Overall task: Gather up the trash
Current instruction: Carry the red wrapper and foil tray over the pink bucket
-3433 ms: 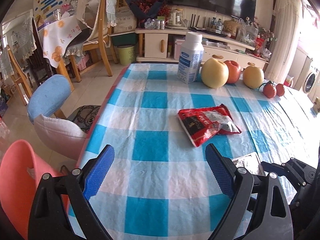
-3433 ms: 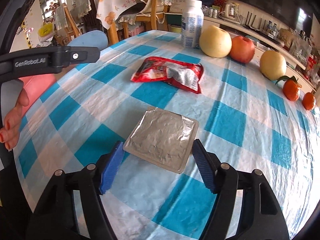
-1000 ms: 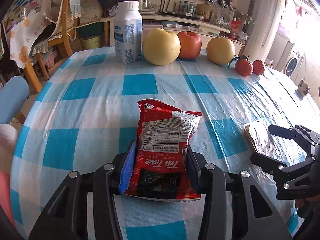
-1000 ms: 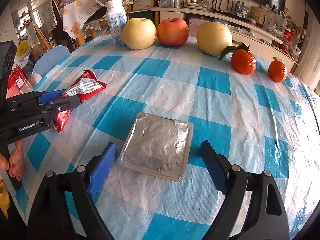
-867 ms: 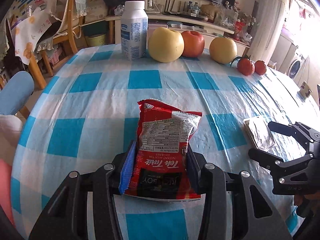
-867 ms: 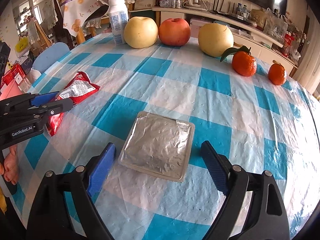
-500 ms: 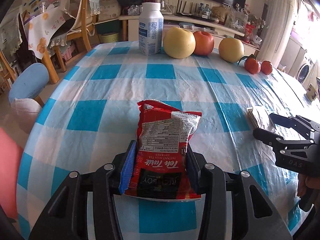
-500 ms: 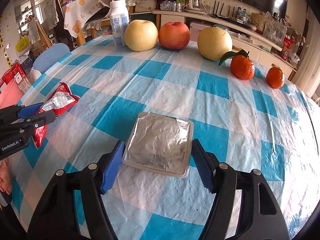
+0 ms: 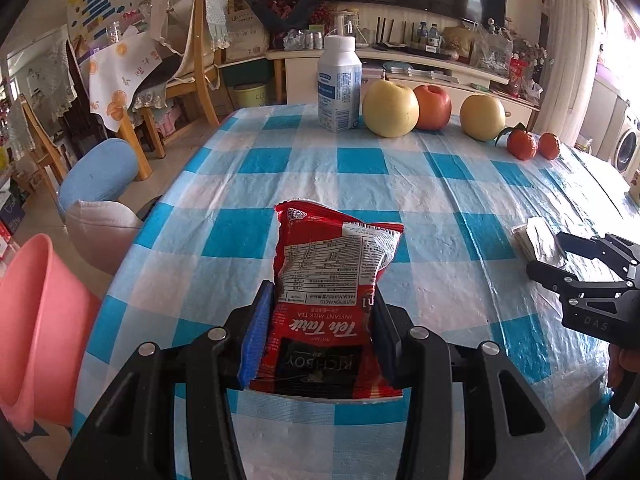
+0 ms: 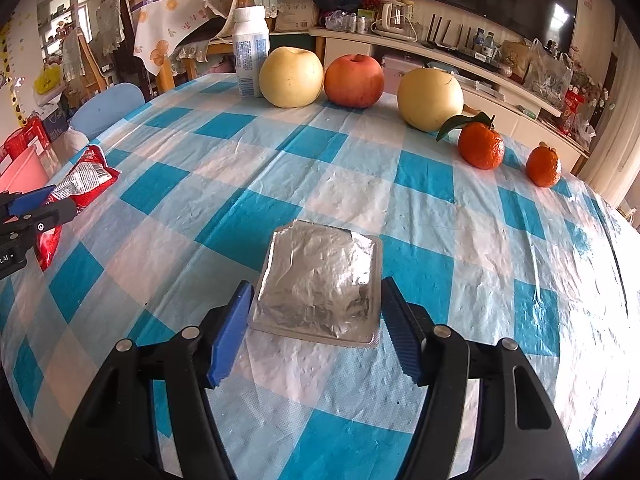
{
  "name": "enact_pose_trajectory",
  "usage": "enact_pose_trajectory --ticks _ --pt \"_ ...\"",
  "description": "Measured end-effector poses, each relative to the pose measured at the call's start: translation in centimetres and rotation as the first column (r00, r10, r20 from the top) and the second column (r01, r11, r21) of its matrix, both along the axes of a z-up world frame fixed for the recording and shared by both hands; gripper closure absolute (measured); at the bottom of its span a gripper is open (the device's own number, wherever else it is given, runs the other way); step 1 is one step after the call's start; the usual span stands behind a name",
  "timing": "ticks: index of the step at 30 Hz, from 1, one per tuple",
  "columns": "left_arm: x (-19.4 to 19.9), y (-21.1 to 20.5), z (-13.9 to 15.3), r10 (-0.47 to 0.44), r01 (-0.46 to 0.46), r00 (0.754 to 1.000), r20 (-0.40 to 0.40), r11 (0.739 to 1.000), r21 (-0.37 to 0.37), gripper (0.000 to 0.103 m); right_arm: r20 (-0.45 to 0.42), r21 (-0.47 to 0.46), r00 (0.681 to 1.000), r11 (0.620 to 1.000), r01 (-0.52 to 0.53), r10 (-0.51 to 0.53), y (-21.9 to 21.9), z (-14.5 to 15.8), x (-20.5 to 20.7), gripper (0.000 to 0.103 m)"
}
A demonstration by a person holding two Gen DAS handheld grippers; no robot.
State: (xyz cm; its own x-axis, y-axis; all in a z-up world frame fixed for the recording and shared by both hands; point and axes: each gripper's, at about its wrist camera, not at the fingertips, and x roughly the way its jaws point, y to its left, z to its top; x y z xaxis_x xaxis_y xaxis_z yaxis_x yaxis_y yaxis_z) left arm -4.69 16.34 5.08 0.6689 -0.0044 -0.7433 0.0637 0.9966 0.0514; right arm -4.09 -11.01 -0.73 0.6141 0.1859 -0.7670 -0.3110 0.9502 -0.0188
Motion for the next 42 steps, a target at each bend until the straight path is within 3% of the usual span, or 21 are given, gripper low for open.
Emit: enact_pose_trajectory --ticks 28,42 --pt "-2.0 4.3 3.5 0.035 -0.036 0.995 0.098 0.999 0.001 0.056 0.027 -0.019 0.999 0.999 -0.041 0.042 5.5 1.5 -5.0 0.038" --pt "-2.5 7.6 5.7 0.078 -0.075 0.985 0.152 0.997 -0.024 0.056 0.069 0.001 0.995 0.998 -0.066 0.066 8.8 3.6 -6.3 0.038"
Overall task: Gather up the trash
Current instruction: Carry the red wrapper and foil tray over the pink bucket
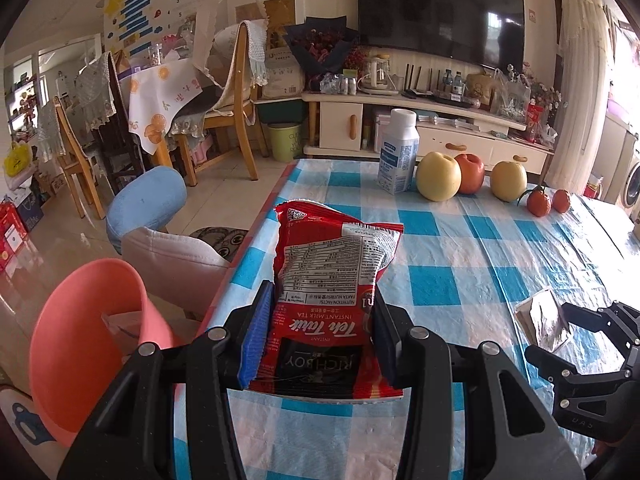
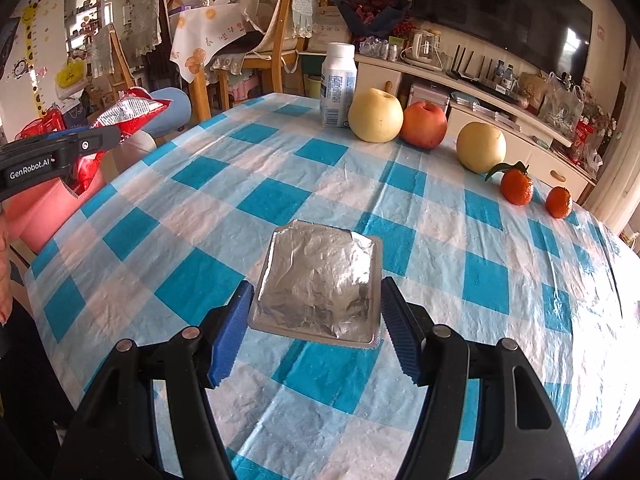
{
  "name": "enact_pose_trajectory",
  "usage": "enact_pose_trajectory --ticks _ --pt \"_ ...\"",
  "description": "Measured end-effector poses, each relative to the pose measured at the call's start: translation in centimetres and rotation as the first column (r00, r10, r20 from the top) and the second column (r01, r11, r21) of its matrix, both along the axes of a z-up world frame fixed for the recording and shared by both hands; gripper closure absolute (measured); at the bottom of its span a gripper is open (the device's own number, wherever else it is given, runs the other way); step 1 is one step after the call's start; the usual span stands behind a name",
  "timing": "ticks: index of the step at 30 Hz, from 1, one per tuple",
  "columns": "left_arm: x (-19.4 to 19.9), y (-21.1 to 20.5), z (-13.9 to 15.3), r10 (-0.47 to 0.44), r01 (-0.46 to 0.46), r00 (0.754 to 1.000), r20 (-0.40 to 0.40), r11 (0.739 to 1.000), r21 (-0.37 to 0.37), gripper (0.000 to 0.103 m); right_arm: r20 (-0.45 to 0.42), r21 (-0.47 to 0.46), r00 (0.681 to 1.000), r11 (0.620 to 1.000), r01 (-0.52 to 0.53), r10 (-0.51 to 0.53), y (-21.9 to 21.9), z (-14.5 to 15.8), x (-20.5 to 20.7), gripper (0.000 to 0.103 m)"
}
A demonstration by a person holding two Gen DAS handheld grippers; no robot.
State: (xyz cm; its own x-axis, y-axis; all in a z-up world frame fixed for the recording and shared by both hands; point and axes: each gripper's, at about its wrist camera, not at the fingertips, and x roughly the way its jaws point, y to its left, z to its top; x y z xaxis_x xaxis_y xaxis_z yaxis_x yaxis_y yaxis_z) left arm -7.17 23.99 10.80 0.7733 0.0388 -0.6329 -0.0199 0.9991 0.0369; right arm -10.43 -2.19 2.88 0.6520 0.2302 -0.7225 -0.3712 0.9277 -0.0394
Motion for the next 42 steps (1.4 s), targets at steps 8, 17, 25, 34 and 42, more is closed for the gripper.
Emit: enact_pose_trajectory --ticks 8,17,25,34,42 --pt "-0.5 2.8 1.2 0.054 -0.054 0.998 0.03 0.998 -0.02 0.056 0.004 0.002 0.999 0.999 -0.039 0.039 3.0 0.6 0.0 0.038" --pt "-0.6 6.2 2.0 0.134 -0.132 0.99 0.047 0.99 -0.05 0.056 0.03 0.003 0.993 0.993 -0.115 0.115 7.8 2.1 0.0 0.038" --pt "-1.0 9.8 2.7 0.218 -0.214 0.974 0.061 0.975 -0.063 0.056 0.058 -0.003 0.978 0.98 -0.201 0.201 12.6 3.6 0.0 0.038" --pt "-1.4 15.0 2.7 0.333 -0.327 0.942 0.041 0.939 -0.105 0.056 0.09 -0.021 0.939 0.944 -0.331 0.331 19.4 5.0 -0.5 0.038" --pt "-2.0 20.0 2.0 0.432 -0.427 0.902 0.002 0.891 -0.152 0.056 0.099 -0.038 0.893 0.898 -0.438 0.44 25.5 5.5 -1.0 0.038"
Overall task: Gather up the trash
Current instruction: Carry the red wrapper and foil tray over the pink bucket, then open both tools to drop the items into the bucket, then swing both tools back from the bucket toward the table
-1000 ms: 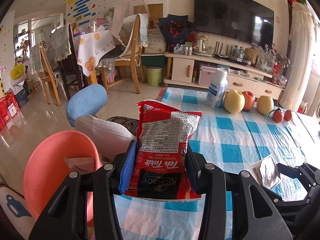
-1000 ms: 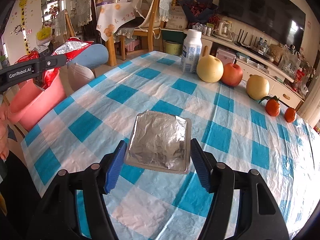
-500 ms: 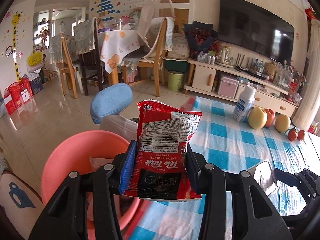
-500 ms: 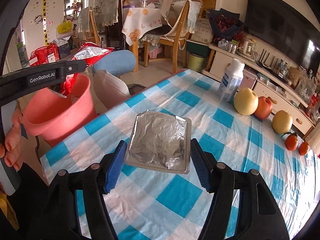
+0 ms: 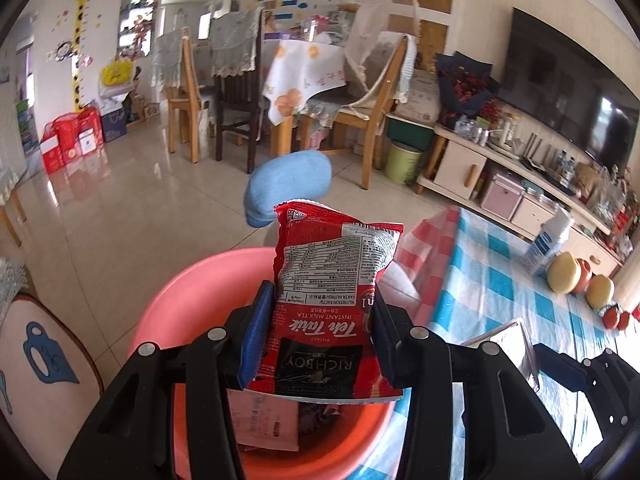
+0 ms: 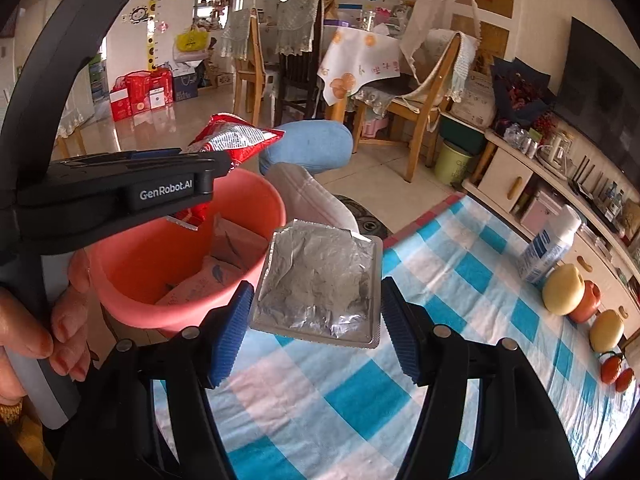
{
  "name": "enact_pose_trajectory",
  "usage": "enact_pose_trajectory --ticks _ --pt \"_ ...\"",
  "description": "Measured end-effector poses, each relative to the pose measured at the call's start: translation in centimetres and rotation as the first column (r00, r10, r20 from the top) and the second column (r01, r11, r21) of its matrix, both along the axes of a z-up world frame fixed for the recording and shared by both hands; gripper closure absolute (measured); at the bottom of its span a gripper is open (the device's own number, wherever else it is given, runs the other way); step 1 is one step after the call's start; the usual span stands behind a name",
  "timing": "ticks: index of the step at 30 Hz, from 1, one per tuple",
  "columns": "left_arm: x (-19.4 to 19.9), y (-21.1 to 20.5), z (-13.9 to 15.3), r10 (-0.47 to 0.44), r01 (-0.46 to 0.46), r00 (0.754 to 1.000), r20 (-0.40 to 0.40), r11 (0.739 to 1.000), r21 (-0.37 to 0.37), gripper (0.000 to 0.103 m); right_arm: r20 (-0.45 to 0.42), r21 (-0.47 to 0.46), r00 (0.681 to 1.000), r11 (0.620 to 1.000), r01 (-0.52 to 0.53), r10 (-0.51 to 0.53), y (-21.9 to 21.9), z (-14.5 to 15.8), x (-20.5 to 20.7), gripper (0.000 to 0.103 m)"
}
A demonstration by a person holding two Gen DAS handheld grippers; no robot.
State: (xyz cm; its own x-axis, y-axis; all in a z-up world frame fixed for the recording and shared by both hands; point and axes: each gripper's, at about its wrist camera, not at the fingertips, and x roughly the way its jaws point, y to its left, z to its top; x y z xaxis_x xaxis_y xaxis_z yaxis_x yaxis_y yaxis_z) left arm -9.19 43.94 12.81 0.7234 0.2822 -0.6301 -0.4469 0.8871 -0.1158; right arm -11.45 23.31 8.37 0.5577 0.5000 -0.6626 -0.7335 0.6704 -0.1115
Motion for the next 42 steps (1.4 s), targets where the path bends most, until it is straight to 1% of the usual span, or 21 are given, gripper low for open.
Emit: enact_pose_trajectory --ticks 8,11,13,14,15,17,19,22,24,25,28,31,36,39,42 --pt "-0.7 5.1 -1.7 0.125 -0.129 0.991 -0.055 0.988 -0.079 0.055 -0.012 -0.024 0.993 0.992 -0.12 0.12 5.5 -1.1 -0.5 0.037" --pt "-0.7 6.0 -2.3 0.141 -0.149 0.987 -0.078 0.984 -0.097 0.054 -0.021 -0.042 0.986 0.985 -0.166 0.165 7.4 -1.8 -0.7 0.036" --pt "-0.7 6.4 -2.5 0.156 -0.164 0.984 -0.081 0.981 -0.103 0.045 -0.038 -0.079 0.982 0.979 -0.186 0.183 8.5 -2.7 -0.8 0.034" --pt "-0.7 6.4 -2.4 0.166 -0.173 0.983 -0.078 0.98 -0.093 0.032 -0.029 -0.093 0.984 0.979 -0.18 0.178 8.9 -2.9 -1.0 0.032" --pt "-0.6 6.2 -2.4 0.173 -0.179 0.982 -0.076 0.98 -0.081 0.025 -0.023 -0.096 0.983 0.979 -0.181 0.18 9.0 -3.0 -1.1 0.028" --pt "-0.5 5.9 -2.2 0.173 -0.177 0.982 -0.073 0.983 -0.055 0.02 -0.026 -0.079 0.985 0.981 -0.175 0.174 8.7 -3.1 -1.2 0.026" --pt "-0.3 5.5 -2.0 0.166 -0.169 0.984 -0.068 0.985 -0.044 0.015 -0.025 -0.061 0.988 0.987 -0.151 0.15 7.8 -2.9 -1.2 0.022" --pt "-0.1 4.7 -1.5 0.147 -0.148 0.988 -0.045 0.989 -0.019 0.013 -0.021 -0.042 0.996 0.995 -0.093 0.092 6.0 -2.7 -0.9 0.019" --pt "0.1 3.8 -1.1 0.129 -0.128 0.991 -0.025 0.992 0.008 0.008 -0.031 -0.031 0.998 0.998 -0.049 0.048 4.6 -2.6 -0.6 0.016" --pt "0.1 3.5 -0.9 0.123 -0.122 0.992 -0.019 0.992 0.019 0.008 -0.034 -0.027 0.999 0.999 -0.027 0.026 3.9 -2.5 -0.5 0.013" --pt "0.5 2.1 -0.5 0.096 -0.096 0.995 -0.003 0.994 0.045 0.008 -0.058 0.0 0.997 0.999 0.054 -0.054 1.0 -2.3 0.1 0.012" --pt "1.0 0.4 -0.2 0.063 -0.063 0.998 0.0 0.995 0.076 0.008 -0.069 0.017 0.99 0.992 0.125 -0.123 -1.8 -2.1 0.5 0.011" --pt "1.4 -3.5 0.8 -0.007 0.004 1.0 0.022 0.991 0.136 0.007 -0.058 0.043 0.972 0.972 0.23 -0.228 -7.0 -1.4 0.1 0.011" --pt "1.3 -6.4 1.4 -0.052 0.043 0.997 0.05 0.985 0.166 0.007 -0.064 0.07 0.958 0.956 0.285 -0.281 -10.1 -1.0 -0.3 0.011" --pt "1.1 -9.8 1.8 -0.12 0.104 0.991 0.067 0.973 0.207 0.007 -0.067 0.091 0.942 0.939 0.333 -0.328 -13.0 -0.6 -0.5 0.011"
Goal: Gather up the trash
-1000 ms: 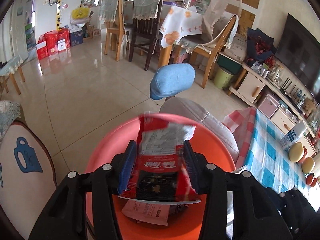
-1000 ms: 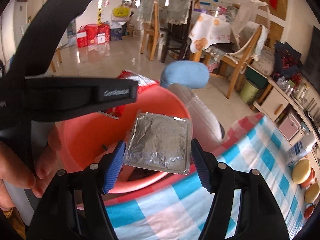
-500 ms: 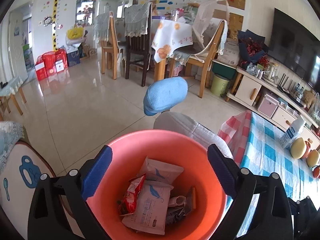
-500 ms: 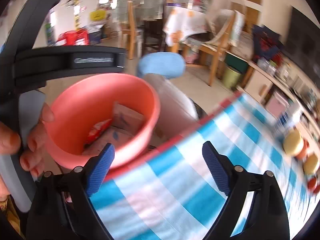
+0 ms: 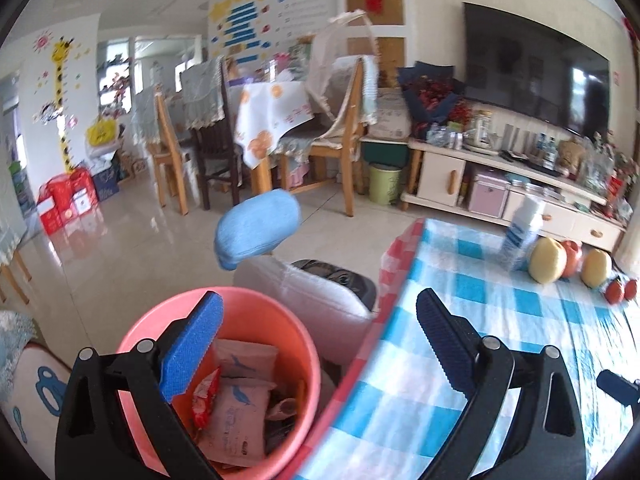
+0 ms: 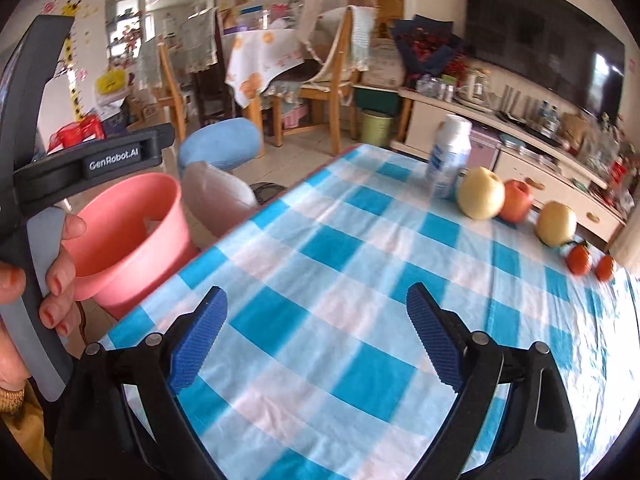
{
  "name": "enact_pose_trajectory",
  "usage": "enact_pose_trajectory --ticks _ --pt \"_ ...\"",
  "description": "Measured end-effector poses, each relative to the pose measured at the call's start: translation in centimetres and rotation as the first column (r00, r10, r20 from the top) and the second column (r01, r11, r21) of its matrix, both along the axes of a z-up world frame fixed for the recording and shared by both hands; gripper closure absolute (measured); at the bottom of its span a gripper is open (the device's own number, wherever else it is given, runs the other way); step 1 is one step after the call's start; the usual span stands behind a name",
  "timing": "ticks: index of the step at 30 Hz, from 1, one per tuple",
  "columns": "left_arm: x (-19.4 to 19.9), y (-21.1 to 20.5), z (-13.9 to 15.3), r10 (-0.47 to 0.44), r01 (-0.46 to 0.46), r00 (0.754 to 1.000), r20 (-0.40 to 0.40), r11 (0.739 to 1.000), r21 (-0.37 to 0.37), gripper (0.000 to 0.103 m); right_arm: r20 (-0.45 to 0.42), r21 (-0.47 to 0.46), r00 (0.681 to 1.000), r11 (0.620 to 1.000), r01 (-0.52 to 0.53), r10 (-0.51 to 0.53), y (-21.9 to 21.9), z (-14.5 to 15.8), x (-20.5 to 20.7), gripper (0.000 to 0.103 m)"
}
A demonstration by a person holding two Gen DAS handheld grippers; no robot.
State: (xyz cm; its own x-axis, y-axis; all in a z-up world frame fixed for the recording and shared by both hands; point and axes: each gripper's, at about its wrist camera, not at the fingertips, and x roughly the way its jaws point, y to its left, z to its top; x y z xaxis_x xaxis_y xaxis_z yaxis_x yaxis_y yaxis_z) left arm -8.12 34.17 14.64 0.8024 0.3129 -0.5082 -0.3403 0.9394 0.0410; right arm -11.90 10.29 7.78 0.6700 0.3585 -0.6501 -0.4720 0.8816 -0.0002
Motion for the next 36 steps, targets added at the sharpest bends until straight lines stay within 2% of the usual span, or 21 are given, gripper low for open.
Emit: enact_pose_trajectory --ticks 8,14,23,27,36 --pt "-1.2 -8.8 0.4 -0.164 0.162 0.986 0.015 0.984 0.074 0.007 0.016 0.062 0.989 0.987 0.148 -0.149 -8.4 0.5 -1.7 0.011" --pt "-3.3 -13.7 0.9 -0.241 0.238 0.97 0.039 0.969 0.07 0.007 0.047 0.123 0.969 0.964 0.234 -0.241 -14.0 1.7 -3.2 0.01" --pt "-5.8 -19.4 1.7 -0.274 0.268 0.961 0.048 0.958 0.107 0.007 0.122 0.15 0.941 0.943 0.298 -0.317 -19.6 3.3 -5.7 0.01" --pt "-6.4 -21.1 1.9 -0.291 0.286 0.956 0.045 0.953 0.1 0.007 0.164 0.141 0.926 0.937 0.32 -0.34 -21.5 3.6 -6.7 0.01" --pt "-7.4 -24.6 1.9 -0.335 0.329 0.942 0.027 0.935 0.135 0.007 0.194 0.166 0.902 0.919 0.357 -0.386 -24.7 4.1 -7.4 0.009"
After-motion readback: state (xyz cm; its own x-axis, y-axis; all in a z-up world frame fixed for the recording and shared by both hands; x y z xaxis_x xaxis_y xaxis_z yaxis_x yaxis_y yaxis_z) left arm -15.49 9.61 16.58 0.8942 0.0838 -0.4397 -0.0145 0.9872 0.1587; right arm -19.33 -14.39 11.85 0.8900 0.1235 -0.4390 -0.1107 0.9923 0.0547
